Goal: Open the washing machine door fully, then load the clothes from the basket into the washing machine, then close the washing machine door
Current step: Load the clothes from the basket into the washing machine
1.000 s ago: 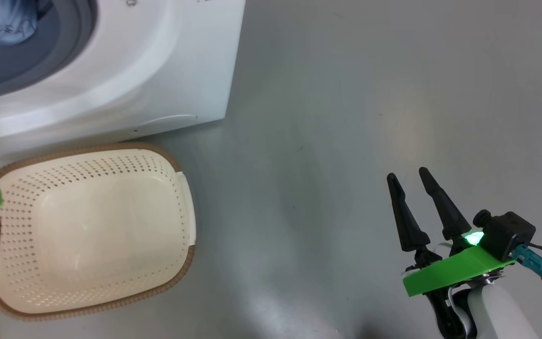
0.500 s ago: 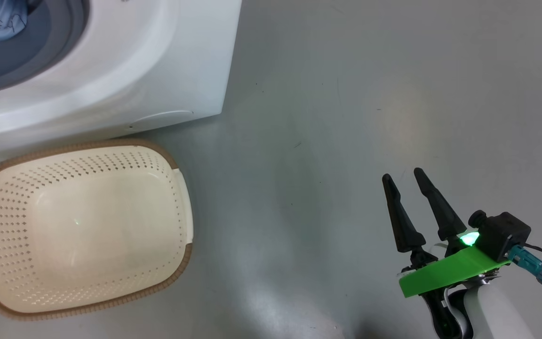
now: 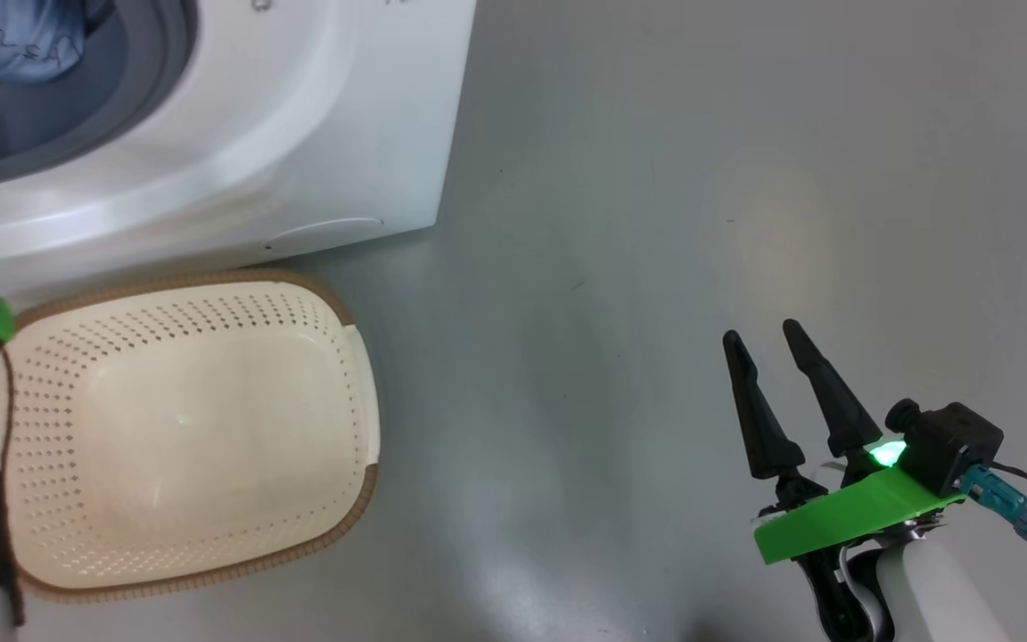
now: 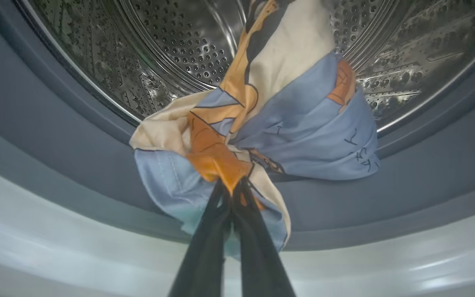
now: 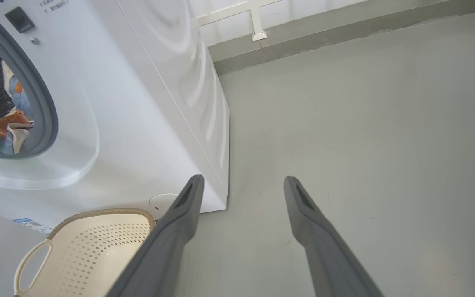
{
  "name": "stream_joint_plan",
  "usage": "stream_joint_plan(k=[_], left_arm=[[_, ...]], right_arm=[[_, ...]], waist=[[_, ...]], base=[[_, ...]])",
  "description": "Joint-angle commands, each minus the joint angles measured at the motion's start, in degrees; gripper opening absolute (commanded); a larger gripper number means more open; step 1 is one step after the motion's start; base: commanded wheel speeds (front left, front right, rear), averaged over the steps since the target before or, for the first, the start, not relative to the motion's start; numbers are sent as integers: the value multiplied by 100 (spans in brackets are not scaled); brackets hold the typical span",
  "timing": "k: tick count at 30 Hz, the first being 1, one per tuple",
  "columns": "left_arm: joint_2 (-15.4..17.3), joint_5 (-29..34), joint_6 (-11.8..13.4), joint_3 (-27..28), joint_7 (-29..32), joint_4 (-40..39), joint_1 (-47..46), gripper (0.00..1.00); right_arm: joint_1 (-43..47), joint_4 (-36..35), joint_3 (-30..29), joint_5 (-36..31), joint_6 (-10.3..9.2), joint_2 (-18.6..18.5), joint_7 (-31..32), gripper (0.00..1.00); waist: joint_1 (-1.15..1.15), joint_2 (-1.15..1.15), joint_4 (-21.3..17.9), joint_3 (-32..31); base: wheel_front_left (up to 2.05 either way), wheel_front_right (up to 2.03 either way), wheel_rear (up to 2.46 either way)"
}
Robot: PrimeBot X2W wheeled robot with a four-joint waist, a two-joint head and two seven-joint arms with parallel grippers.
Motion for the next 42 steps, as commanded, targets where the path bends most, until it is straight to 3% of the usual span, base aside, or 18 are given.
stream_joint_plan(k=[1,6,8,22,29,40,41,42], left_arm=[[184,37,-29,18,-30,-238,164,0],[169,-90,-53,-281,-30,-391,49,0],[325,-313,-56,-837,-30,-340,-153,0],[1034,-1198,-58,-2292,-30,830,-1469,0],[1410,-1292,-58,-2080,-30,775,-2097,0],[1459,-969,-58,-1931,-31,1335,-2100,0],[1455,-966,-58,-1910,-31,1399,-2122,9],[1451,-961,-58,-1897,-31,1479,-2148,33]], right_arm=[[8,-102,121,-37,16,13,-69,100],[1,-93,154,-31,16,21,-69,100],[-3,-91,199,-10,16,27,-69,100],[-14,-59,336,66,16,88,-69,100],[-65,-85,357,94,16,120,-69,100],[-56,-82,340,96,16,157,-69,100],[-62,-81,341,97,16,159,-69,100],[-67,-80,338,98,16,160,-69,100]], waist=[[0,0,23,-24],[0,0,13,-40],[0,0,-42,-40],[0,0,-492,65],[0,0,-686,189],[0,0,-679,251],[0,0,-670,251],[0,0,-659,250]], base=[[0,0,0],[0,0,0],[0,0,0],[0,0,0],[0,0,0],[0,0,0],[0,0,0],[0,0,0]])
